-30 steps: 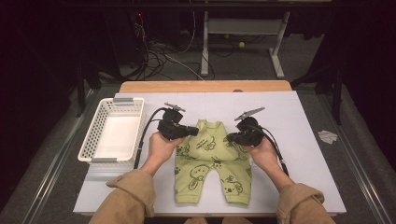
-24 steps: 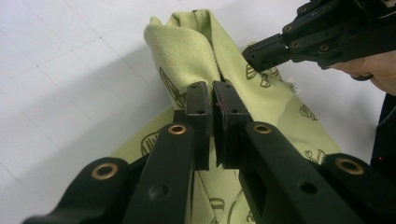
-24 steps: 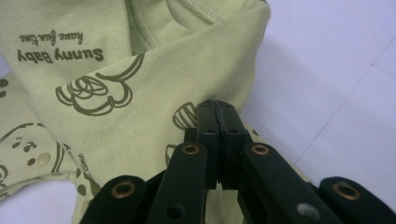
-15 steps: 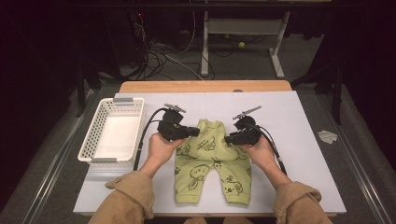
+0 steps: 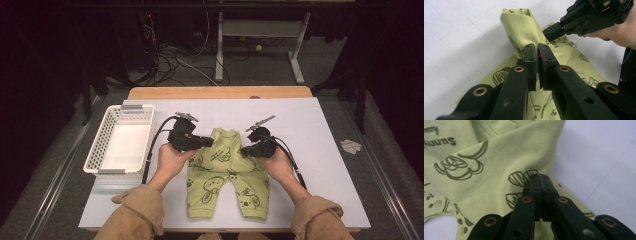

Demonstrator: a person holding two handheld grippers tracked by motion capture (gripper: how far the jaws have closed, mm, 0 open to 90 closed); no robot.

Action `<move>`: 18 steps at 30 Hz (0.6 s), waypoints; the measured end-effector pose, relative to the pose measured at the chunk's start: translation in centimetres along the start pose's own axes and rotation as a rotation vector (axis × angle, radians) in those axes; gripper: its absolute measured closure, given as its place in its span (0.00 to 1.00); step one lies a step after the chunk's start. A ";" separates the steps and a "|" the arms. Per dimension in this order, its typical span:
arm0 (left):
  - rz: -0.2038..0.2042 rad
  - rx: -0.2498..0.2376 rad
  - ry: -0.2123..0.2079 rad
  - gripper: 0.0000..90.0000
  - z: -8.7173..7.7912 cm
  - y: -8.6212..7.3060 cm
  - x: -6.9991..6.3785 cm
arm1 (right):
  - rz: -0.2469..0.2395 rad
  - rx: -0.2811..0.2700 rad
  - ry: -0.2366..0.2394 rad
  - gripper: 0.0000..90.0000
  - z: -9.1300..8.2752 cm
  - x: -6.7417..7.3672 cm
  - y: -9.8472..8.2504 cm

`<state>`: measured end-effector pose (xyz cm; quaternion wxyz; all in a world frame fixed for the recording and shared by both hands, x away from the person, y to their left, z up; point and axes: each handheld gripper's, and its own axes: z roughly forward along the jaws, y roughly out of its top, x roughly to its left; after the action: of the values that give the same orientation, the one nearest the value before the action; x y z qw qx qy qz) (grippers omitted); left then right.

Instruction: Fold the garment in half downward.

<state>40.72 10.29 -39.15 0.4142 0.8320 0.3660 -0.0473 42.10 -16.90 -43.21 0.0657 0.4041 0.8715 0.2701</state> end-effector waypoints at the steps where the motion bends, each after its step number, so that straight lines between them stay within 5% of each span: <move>1: 0.000 -0.001 -0.001 0.91 0.0 0.0 0.0 | 0.010 0.000 -0.005 0.90 0.0 -0.1 0.0; 3: 0.003 0.001 -0.001 0.91 0.0 0.0 -0.1 | 0.023 0.005 -0.003 0.83 0.2 -0.2 0.0; 10: 0.005 0.004 0.000 0.91 0.1 -0.1 -0.1 | 0.049 0.053 0.029 0.92 1.0 -0.2 -0.1; 18: 0.003 -0.001 -0.003 0.91 -0.2 -0.3 0.0 | -0.009 0.016 -0.001 1.00 0.2 0.3 -0.2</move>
<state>40.52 10.59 -39.19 0.4151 0.8324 0.3641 -0.0477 41.84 -16.72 -43.50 0.0641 0.4010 0.8753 0.2624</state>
